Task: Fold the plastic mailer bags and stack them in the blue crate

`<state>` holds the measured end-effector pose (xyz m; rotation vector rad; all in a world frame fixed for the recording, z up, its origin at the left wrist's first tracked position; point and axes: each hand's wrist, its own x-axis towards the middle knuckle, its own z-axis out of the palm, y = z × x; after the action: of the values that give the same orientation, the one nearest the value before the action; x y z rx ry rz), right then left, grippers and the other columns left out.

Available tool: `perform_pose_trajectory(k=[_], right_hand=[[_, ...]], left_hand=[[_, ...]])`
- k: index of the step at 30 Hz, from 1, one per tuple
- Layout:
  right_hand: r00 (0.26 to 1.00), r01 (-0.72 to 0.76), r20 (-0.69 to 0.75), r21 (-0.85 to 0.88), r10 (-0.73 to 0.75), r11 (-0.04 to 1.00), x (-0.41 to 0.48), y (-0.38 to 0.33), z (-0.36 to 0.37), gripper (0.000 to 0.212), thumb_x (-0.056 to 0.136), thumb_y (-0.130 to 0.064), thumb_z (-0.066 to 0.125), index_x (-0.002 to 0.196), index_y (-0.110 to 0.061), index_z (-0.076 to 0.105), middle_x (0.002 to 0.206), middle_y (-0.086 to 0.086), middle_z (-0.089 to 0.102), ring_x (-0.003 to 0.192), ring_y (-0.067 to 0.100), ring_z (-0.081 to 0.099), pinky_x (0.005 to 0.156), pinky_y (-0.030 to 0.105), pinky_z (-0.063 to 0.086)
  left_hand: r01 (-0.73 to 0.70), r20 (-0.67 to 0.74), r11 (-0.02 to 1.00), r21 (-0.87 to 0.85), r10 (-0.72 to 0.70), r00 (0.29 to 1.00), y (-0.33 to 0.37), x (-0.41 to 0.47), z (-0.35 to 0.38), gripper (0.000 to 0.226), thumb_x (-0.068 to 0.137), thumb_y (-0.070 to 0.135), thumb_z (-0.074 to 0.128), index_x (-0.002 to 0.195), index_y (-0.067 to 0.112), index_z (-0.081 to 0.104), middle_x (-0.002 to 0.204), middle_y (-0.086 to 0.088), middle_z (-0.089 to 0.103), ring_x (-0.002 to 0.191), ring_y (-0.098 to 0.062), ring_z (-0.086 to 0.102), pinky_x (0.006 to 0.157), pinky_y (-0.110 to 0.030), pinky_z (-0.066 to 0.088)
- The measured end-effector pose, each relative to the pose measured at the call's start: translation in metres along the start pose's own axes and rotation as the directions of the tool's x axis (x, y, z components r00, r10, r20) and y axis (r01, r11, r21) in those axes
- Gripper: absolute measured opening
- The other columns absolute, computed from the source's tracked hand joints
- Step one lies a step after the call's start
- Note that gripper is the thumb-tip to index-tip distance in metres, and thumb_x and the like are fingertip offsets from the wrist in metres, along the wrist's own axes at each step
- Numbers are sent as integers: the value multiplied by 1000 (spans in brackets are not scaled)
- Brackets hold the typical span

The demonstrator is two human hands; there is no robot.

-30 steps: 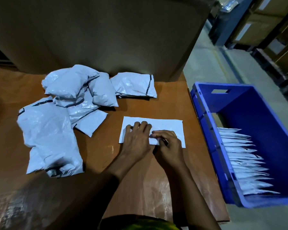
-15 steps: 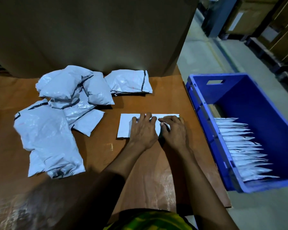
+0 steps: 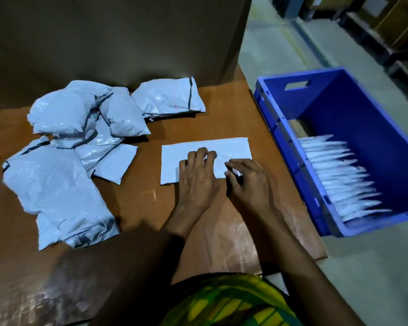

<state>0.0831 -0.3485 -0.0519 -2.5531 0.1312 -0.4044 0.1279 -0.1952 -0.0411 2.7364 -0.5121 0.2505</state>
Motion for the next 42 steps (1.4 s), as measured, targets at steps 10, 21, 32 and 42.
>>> perform_pose_trajectory(k=[10,21,32,42], right_hand=[[999,38,9,-54,-37,998,-7,-8,-7,20,94,-18,70,111,-21,81,110,-6,75,108,14,60,89,29,48],[997,81,17,-126,-80,989,54,3,-1,27,90,-10,72,115,-14,79,115,9,72,110,30,61,81,38,54],[964,233,135,-11,-230,972,84,-29,19,19,90,-20,68,102,-16,82,102,6,74,98,32,64,75,40,55],[957,207,223,-76,-186,975,67,-12,14,48,105,-42,45,148,-26,58,158,7,50,148,31,41,120,47,30]], left_hand=[[-14,24,1000,20,13,1000,-16,-21,19,44,88,9,64,132,16,65,142,-8,59,128,-33,53,99,-49,46],[-17,-22,1000,-23,16,1000,-20,-26,21,40,94,18,50,132,21,63,145,-1,57,129,-25,50,100,-44,41],[8,7,999,-47,-8,1000,-17,-23,15,49,95,25,33,130,14,64,139,-5,61,127,-27,55,101,-46,44],[-31,-58,998,-50,28,998,-47,3,10,54,109,33,32,162,19,33,171,-3,24,159,-28,15,128,-50,12]])
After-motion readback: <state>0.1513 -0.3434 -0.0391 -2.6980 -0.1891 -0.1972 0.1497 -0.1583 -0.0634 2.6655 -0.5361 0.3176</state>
